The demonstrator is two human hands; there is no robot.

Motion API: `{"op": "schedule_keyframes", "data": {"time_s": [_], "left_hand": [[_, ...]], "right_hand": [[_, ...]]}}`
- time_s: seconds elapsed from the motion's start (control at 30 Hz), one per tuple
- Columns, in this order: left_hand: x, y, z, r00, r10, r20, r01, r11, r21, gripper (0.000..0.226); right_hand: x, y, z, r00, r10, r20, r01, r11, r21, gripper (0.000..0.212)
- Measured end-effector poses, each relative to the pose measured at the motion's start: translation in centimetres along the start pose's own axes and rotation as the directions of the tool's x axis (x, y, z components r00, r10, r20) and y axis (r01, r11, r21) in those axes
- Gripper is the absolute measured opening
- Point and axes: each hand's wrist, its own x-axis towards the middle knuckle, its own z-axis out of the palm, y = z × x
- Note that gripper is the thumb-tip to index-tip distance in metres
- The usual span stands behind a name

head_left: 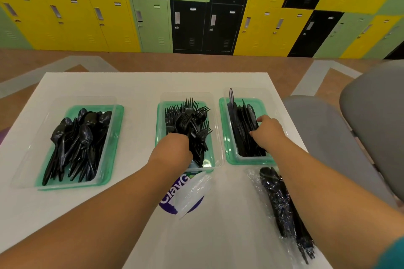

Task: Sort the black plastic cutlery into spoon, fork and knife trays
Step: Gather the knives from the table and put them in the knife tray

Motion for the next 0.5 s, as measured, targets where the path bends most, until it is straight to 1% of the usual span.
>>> {"op": "schedule_keyframes", "data": {"time_s": [0.07, 0.1, 0.17, 0.23, 0.3, 0.4, 0.5], "left_hand": [[-0.3, 0.0, -0.2, 0.998, -0.003, -0.069, -0.004, 0.995, -0.099, 0.015], [-0.4, -0.1, -0.4, 0.994, -0.031, -0.106, 0.012, 0.984, -0.177, 0.015], [-0.5, -0.2, -1.1, 0.979, -0.124, -0.160, 0.063, 0.937, -0.344, 0.012], [-0.3, -0.4, -1.7, 0.961, -0.208, -0.182, 0.112, 0.896, -0.430, 0.012], [0.0, -0.5, -2.2, 0.956, -0.229, -0.183, 0.136, 0.900, -0.414, 0.014], [-0.1, -0.5, -2.3, 0.966, -0.192, -0.171, 0.127, 0.934, -0.335, 0.011], [-0.9, -0.7, -2.1, 0.965, -0.177, -0.194, 0.096, 0.925, -0.367, 0.010]], "right_hand": [[-0.2, 0.2, 0.1, 1.000, -0.016, -0.003, 0.016, 0.999, -0.032, 0.049], [-0.3, 0.3, 0.1, 1.000, -0.027, -0.005, 0.026, 0.999, -0.044, 0.050], [-0.5, 0.4, 0.2, 0.999, -0.049, -0.006, 0.049, 0.998, -0.043, 0.052], [-0.9, 0.5, 0.1, 0.998, -0.063, -0.008, 0.063, 0.997, -0.033, 0.051], [-1.2, 0.5, -0.1, 0.998, -0.070, -0.011, 0.069, 0.997, -0.041, 0.051], [-1.9, 0.7, -0.4, 0.994, -0.103, -0.040, 0.100, 0.993, -0.069, 0.051], [-2.7, 0.9, -1.0, 0.983, -0.152, -0.106, 0.153, 0.988, 0.003, 0.044]]}}
